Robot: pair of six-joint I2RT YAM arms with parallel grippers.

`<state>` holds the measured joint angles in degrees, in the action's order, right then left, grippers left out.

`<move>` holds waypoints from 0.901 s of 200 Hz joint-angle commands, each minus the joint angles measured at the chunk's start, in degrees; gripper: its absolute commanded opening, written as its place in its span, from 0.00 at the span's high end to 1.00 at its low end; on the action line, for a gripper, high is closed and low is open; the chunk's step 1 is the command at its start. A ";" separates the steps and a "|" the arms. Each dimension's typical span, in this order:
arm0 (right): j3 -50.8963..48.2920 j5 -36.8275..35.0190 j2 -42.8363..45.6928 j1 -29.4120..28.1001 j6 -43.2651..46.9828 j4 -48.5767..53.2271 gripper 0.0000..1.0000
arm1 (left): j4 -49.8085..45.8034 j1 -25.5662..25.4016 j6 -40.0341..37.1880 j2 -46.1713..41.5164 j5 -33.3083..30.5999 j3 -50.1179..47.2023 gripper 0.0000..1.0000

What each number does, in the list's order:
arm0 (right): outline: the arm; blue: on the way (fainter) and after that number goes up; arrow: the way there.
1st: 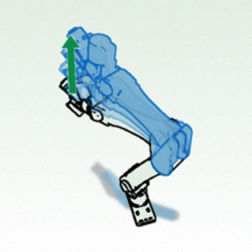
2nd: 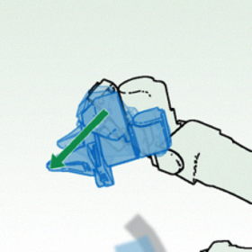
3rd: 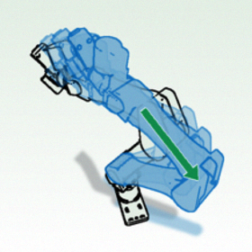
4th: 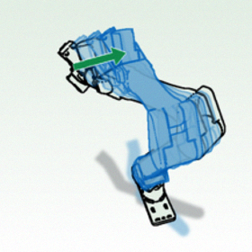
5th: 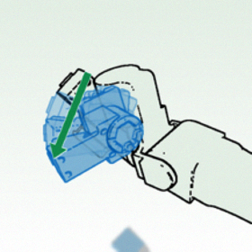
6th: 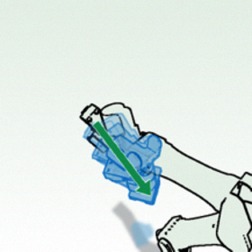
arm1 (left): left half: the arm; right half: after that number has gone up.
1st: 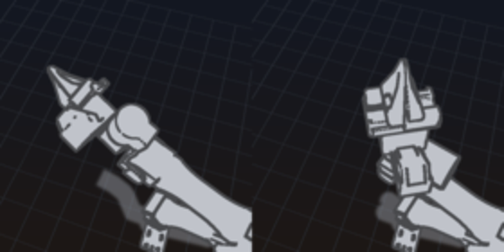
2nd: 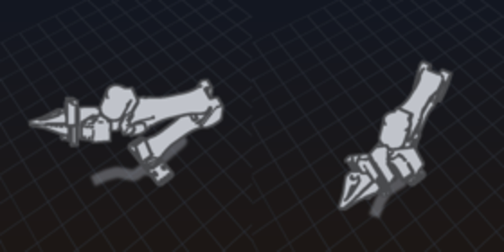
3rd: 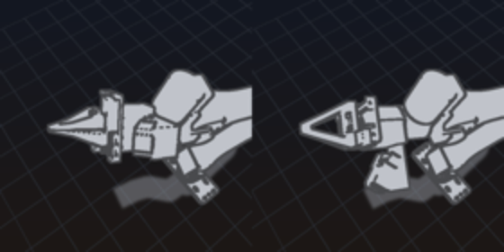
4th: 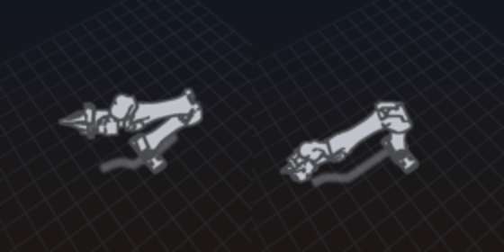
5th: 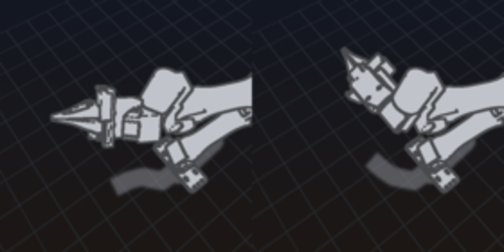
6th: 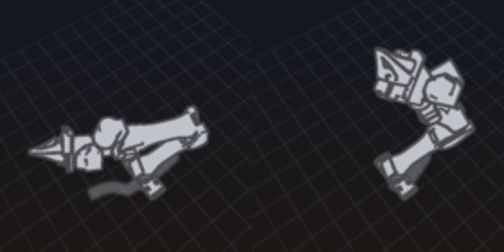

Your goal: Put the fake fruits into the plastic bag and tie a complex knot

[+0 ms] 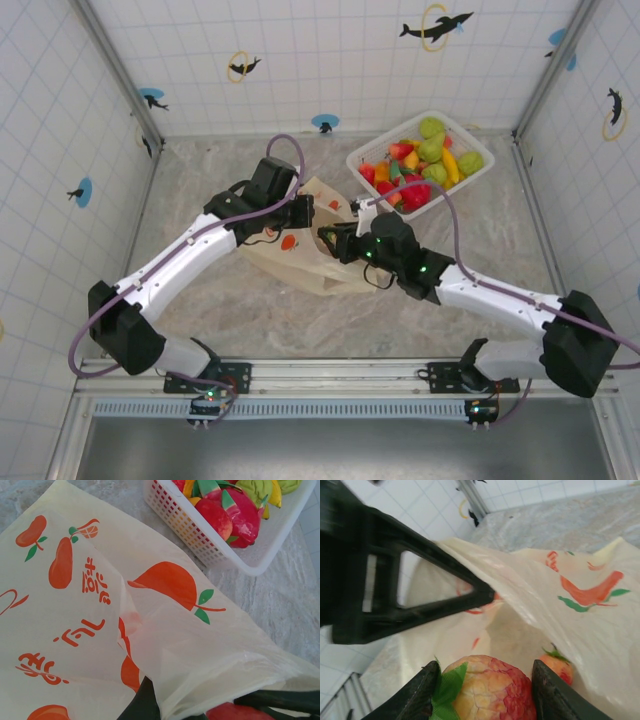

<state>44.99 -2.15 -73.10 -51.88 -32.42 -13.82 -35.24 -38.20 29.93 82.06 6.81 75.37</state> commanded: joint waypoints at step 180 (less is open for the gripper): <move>4.69 -3.87 -13.42 0.46 2.01 -0.76 0.31 | 1.24 0.23 -0.11 -1.43 0.89 -2.75 1.00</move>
<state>48.01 -6.37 -87.61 -51.64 -30.59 -14.68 -34.20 -38.20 29.98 82.06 8.10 73.10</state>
